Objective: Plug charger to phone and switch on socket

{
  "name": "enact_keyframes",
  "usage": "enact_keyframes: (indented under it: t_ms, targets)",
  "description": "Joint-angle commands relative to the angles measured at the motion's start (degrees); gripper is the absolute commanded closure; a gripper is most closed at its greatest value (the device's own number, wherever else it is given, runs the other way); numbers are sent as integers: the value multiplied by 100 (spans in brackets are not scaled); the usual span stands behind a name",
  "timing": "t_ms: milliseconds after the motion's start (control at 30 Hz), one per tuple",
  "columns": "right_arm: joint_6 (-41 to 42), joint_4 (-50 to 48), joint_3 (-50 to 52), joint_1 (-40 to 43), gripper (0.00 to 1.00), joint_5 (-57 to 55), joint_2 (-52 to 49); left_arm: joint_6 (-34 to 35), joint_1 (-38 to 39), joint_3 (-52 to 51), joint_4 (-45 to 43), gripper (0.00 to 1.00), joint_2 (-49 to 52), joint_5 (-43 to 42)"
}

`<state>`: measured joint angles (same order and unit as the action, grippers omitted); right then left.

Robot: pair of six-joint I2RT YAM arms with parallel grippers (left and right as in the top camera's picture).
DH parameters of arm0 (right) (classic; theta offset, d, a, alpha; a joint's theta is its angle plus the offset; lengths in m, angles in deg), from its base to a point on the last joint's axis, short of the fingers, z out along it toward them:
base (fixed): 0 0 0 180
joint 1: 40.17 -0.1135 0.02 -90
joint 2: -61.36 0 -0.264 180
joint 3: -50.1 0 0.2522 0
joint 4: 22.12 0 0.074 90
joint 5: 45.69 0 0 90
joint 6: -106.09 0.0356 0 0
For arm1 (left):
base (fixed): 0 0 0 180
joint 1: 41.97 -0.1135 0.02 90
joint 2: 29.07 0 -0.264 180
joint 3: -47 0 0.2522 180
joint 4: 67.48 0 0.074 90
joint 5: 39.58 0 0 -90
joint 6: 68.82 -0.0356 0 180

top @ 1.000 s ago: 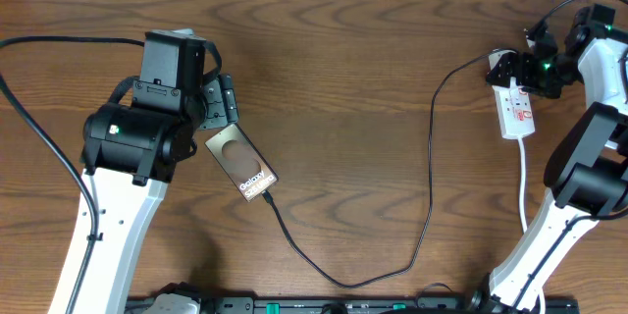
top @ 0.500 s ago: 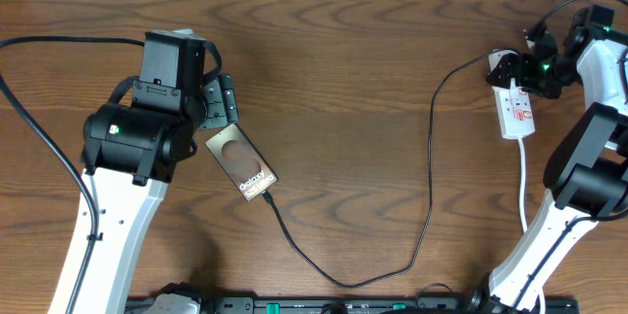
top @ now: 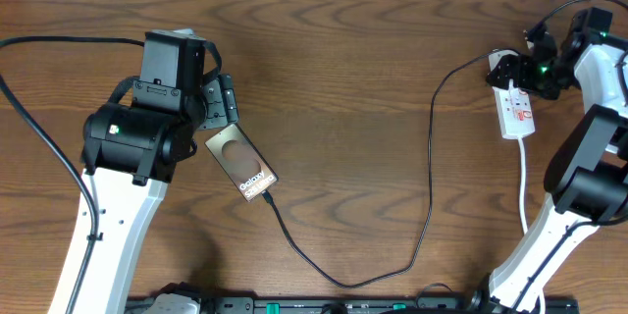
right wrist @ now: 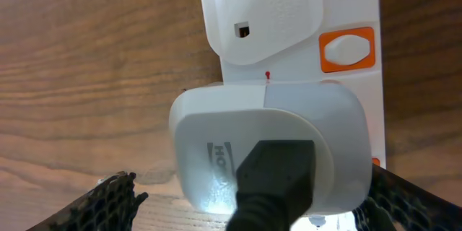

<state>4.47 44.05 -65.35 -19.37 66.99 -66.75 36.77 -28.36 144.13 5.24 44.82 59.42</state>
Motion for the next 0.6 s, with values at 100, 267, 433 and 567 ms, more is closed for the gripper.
enact_keyframes:
  t_ms: [100,267,433,567]
  targets:
    - [197,-66,706,-704,12,1832,-348,-33,13,96,15,15,17,92]
    - [470,-105,682,-686,11,1589,-348,-33,13,96,15,15,17,92]
    - [896,59,529,-560,1,1108,-315,-33,13,96,15,15,17,92]
    - [1211,240,382,-426,1,476,-103,-33,13,96,15,15,17,92]
